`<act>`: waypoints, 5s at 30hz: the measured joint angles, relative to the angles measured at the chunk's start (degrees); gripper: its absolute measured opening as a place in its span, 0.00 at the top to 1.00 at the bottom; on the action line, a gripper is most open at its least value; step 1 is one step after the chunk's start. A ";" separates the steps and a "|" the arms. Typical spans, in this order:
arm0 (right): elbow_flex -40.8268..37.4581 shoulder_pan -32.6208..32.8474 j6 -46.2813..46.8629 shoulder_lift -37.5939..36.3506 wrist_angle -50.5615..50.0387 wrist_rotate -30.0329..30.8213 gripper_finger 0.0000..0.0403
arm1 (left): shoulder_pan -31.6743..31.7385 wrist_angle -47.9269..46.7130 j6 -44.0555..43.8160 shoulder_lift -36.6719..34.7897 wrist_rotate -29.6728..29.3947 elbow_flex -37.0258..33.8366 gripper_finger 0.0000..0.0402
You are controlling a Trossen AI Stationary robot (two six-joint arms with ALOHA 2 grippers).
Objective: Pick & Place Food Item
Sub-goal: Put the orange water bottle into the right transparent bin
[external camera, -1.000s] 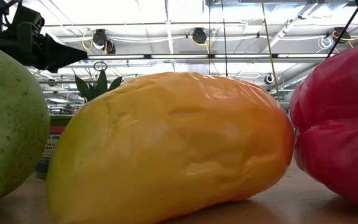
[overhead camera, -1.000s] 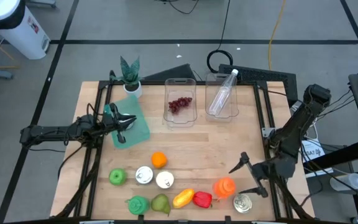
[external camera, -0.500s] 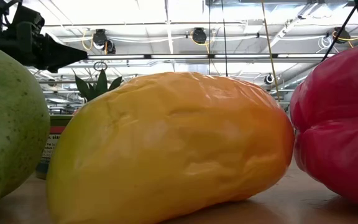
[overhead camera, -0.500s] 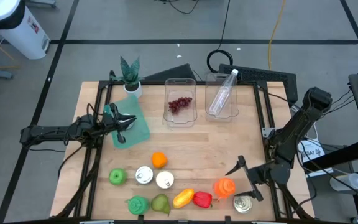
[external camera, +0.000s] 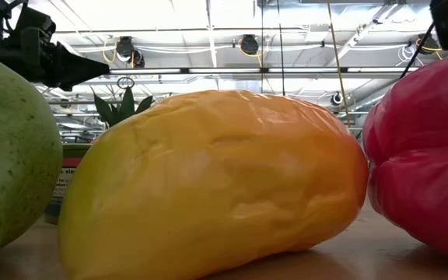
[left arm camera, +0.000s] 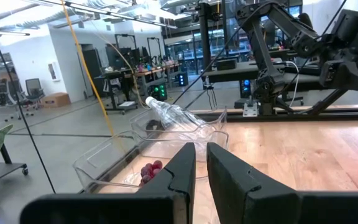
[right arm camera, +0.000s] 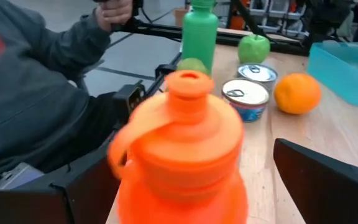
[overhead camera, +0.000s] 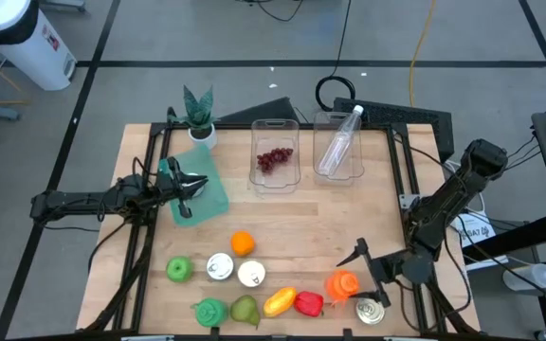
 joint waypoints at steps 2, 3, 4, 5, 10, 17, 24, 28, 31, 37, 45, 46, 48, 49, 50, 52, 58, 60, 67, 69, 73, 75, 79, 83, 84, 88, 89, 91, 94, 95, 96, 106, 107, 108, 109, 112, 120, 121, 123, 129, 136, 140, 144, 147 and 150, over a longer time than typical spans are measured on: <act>-0.02 -0.81 -0.01 0.80 1.16 -0.02 0.03 | 0.00 0.00 -0.01 0.00 0.00 0.00 0.87; 0.00 -1.16 -0.15 1.12 1.69 -0.12 0.03 | 0.00 0.00 -0.04 0.00 -0.02 0.00 0.87; 0.00 -1.39 -0.24 1.35 2.00 -0.13 0.03 | 0.00 -0.01 -0.04 0.00 -0.02 0.00 0.87; 0.00 -1.58 -0.36 1.52 2.01 -0.15 0.03 | -0.01 -0.02 -0.04 0.00 -0.02 0.01 0.87; 0.00 -2.24 -0.28 1.83 1.96 -0.22 0.03 | 0.00 -0.02 -0.04 0.00 -0.04 0.00 0.87; -0.05 -2.24 -0.18 1.85 1.73 -0.20 0.04 | 0.00 -0.04 0.12 0.02 -0.07 0.00 0.87; -2.80 -2.78 -2.37 1.87 7.61 0.04 0.28 | 0.00 -0.04 0.14 0.02 -0.07 0.00 0.87; -3.80 -3.90 -3.88 1.88 11.57 0.01 0.47 | -0.01 -0.04 0.14 0.00 -0.07 0.00 0.87; -3.80 -5.03 -5.80 1.45 13.42 -0.08 0.51 | 0.00 -0.04 0.15 0.01 -0.07 0.02 0.87; -2.47 -8.39 -13.41 -4.32 13.74 -0.03 0.51 | -0.01 -0.04 0.16 0.02 -0.13 0.00 0.87; 6.91 -14.75 -27.28 -18.98 -2.13 10.48 0.51 | 0.00 -0.07 0.21 0.02 -0.20 0.00 0.87; 8.20 -15.60 -28.53 -20.48 -4.38 13.02 0.51 | -0.02 -0.05 0.24 0.00 -0.20 0.02 0.87; 10.23 -17.47 -30.68 -23.17 -7.74 16.10 0.51 | 0.00 -0.07 0.74 0.02 -0.22 0.01 0.87; 10.89 -18.41 -31.67 -24.44 -9.10 17.32 0.51 | 0.00 -0.07 1.18 0.01 -0.22 0.01 0.87; 11.22 -19.35 -32.70 -25.57 -9.95 18.49 0.51 | -0.02 -0.07 1.33 0.00 -0.22 0.00 0.87; 11.41 -21.23 -34.54 -27.62 -10.71 20.99 0.51 | -0.02 -0.07 1.43 0.02 -0.22 0.00 0.87; 11.41 -27.06 -36.88 -31.56 -14.88 28.58 0.51 | -0.02 -0.07 1.47 0.02 -0.22 0.00 0.87; 11.41 -29.39 -36.54 -32.18 -16.73 28.70 0.51 | -0.01 -0.07 1.47 0.00 -0.22 0.00 0.87; 8.65 -38.48 -32.16 -32.13 -17.90 28.49 0.51 | -0.02 -0.07 1.47 0.02 -0.23 0.00 0.87; 6.88 -41.22 -30.32 -32.18 -17.90 28.46 0.51 | -0.02 -0.07 1.47 0.02 -0.24 0.00 0.87; 3.59 -46.19 -25.52 -32.65 -17.92 24.06 0.51 | -0.01 -0.07 1.47 0.02 -0.24 0.01 0.87; 2.43 -48.18 -23.99 -32.82 -17.79 21.42 0.51 | -0.01 -0.09 1.49 0.02 -0.24 0.00 0.87; 0.54 -51.58 -22.59 -32.83 -17.79 20.67 0.51 | -0.02 -0.11 1.49 0.02 -0.26 0.00 0.87; -0.84 -54.45 -20.15 -32.81 -17.76 17.52 0.51 | -0.01 -0.12 1.49 0.02 -0.26 0.01 0.87; -1.21 -55.21 -19.43 -32.80 -17.74 16.57 0.51 | 0.00 -0.13 1.49 0.02 -0.26 0.01 0.87; -3.29 -58.04 -16.79 -32.77 -17.75 14.77 0.51 | 0.00 -0.13 1.49 0.02 -0.26 0.00 0.87; -3.81 -58.70 -16.33 -32.77 -17.76 14.68 0.51 | -0.01 -0.13 1.49 0.02 -0.26 0.01 0.87; -4.78 -59.70 -15.14 -32.79 -17.44 14.45 0.51 | -0.01 -0.13 1.49 0.01 -0.26 0.00 0.87; -6.58 -61.17 -13.83 -32.72 -16.49 12.30 0.51 | 0.00 -0.13 1.49 0.02 -0.26 0.00 0.87; -7.21 -61.63 -13.53 -32.72 -15.46 11.53 0.51 | -0.01 -0.13 1.49 0.02 -0.26 0.00 0.87; -7.82 -62.07 -13.35 -32.75 -14.35 10.91 0.51 | -0.02 -0.13 1.49 0.02 -0.26 0.00 0.87; -12.22 -65.88 -10.48 -32.78 -10.32 6.16 0.50 | -0.02 -0.13 1.49 0.02 -0.28 0.00 0.87; -12.53 -66.21 -10.02 -32.77 -10.28 5.84 0.50 | 0.00 -0.13 1.49 0.02 -0.27 0.00 0.87; -12.83 -66.47 -9.73 -32.77 -10.24 5.75 0.50 | -0.01 -0.13 1.49 0.02 -0.26 0.01 0.87; -13.10 -66.76 -9.38 -32.77 -10.22 5.68 0.50 | -0.02 -0.13 1.49 0.00 -0.27 0.00 0.87; -13.77 -67.54 -8.98 -32.77 -10.23 5.68 0.50 | 0.00 -0.13 1.49 0.02 -0.28 0.00 0.87; -16.20 -67.86 -7.82 -32.77 -10.23 5.62 0.50 | -0.02 -0.13 1.49 0.02 -0.63 0.01 0.87; -16.43 -67.85 -7.82 -32.77 -10.21 5.61 0.50 | -0.02 -0.13 1.50 0.02 -0.87 0.02 0.87; -16.65 -67.85 -7.84 -32.77 -10.17 5.64 0.50 | -0.01 -0.13 1.49 0.02 -1.20 0.01 0.87; -16.72 -67.85 -9.44 -32.57 -8.51 5.62 0.50 | 0.00 -0.13 1.49 0.02 -1.20 0.00 0.87; -16.70 -69.38 -10.46 -29.80 -6.14 3.06 0.50 | -0.02 -0.13 1.49 0.00 -1.20 0.00 0.87; -16.62 -72.33 -9.02 -27.38 -5.08 -0.92 0.50 | -0.02 -0.13 1.49 0.02 -1.20 0.00 0.87; -16.59 -73.80 -7.82 -25.92 -3.97 -1.53 0.46 | -0.02 -0.13 1.48 0.02 -1.20 0.00 0.87; -16.61 -74.26 -7.29 -25.77 -3.80 -1.79 0.39 | 0.00 -0.47 1.49 0.02 -1.22 0.01 0.87; -16.63 -74.28 -6.46 -25.77 -3.89 -1.81 0.30 | -0.02 -0.50 1.82 0.02 -1.23 0.00 0.87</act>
